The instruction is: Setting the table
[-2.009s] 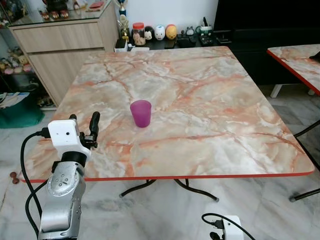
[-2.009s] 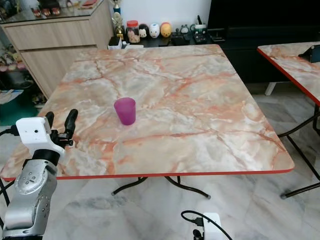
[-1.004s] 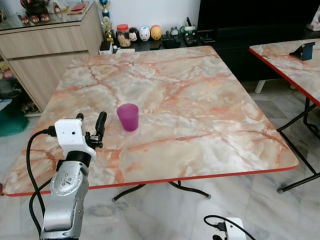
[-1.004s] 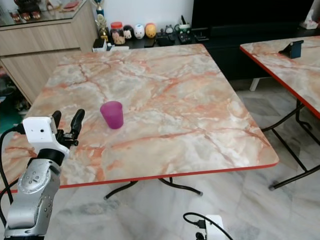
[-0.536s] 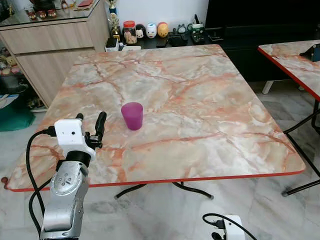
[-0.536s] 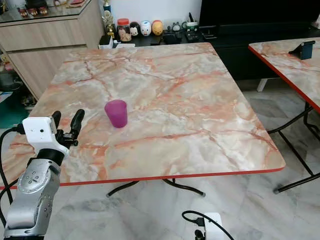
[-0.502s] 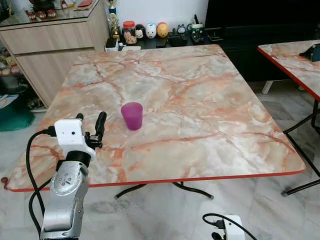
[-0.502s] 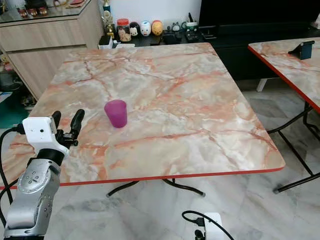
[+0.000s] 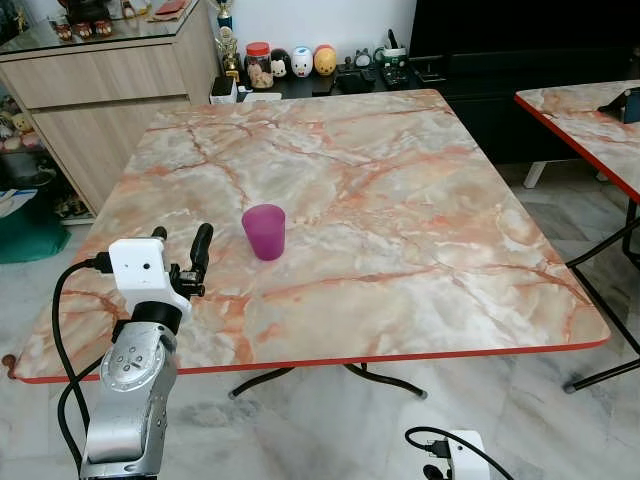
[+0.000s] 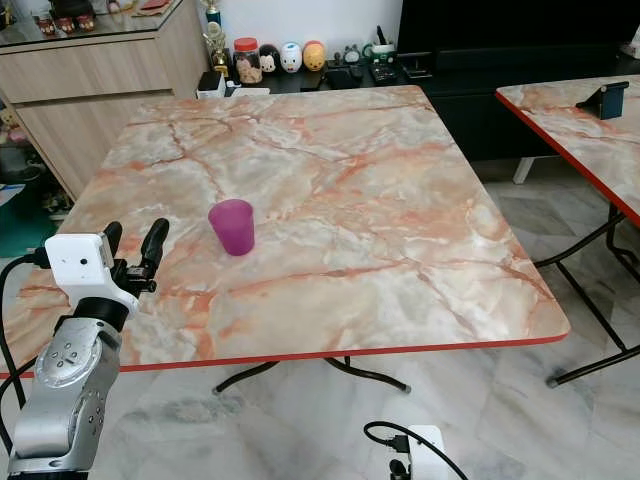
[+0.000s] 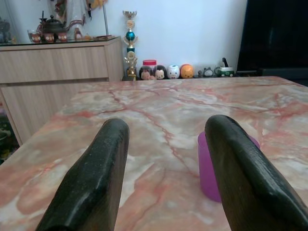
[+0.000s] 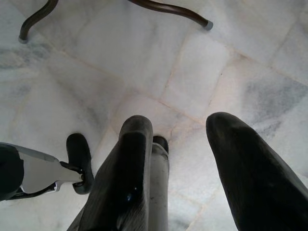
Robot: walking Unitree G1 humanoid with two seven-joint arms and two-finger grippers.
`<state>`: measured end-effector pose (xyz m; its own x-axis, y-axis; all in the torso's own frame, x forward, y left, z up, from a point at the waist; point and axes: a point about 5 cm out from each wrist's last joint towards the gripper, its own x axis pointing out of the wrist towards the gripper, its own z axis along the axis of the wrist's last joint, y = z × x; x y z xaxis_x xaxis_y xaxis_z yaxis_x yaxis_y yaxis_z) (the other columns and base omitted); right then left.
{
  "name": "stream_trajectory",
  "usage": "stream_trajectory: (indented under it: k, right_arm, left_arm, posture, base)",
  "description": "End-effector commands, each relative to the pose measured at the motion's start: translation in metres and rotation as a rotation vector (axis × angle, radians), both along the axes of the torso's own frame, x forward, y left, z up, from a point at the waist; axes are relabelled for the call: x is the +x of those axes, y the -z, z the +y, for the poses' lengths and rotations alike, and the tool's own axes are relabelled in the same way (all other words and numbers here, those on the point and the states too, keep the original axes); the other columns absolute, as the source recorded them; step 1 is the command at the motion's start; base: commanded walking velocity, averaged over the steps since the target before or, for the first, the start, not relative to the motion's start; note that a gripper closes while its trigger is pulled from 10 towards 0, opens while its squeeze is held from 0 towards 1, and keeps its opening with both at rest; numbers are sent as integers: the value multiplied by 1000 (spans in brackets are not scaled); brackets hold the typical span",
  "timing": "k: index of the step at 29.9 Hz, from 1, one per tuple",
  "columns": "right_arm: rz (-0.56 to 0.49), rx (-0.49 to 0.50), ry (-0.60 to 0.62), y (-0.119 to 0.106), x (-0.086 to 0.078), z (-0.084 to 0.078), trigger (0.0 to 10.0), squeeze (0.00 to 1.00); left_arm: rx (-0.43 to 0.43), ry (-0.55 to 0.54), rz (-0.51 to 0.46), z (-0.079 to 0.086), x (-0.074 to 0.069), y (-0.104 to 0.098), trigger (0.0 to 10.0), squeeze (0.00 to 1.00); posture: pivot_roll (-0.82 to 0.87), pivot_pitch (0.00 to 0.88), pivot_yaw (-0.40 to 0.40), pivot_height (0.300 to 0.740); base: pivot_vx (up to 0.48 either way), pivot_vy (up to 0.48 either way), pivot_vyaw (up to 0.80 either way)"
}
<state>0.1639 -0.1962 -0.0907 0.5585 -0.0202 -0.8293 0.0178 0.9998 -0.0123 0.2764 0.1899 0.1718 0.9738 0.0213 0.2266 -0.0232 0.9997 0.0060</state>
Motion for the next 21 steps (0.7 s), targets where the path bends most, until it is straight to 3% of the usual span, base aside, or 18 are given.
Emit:
stream_trajectory:
  k: [1,21]
  right_arm:
    - [13,-18,-5,2,-3,1,10000,0]
    - [12,-25,-5,1,-3,0,10000,0]
  left_arm:
    - [10,3,1,3,-2,-2,10000,0]
    - [13,6,-5,3,-3,-4,10000,0]
  posture:
    - [-8,0,48,707]
    - [-7,0,48,707]
  base:
    - [307,0,0]
    - [285,0,0]
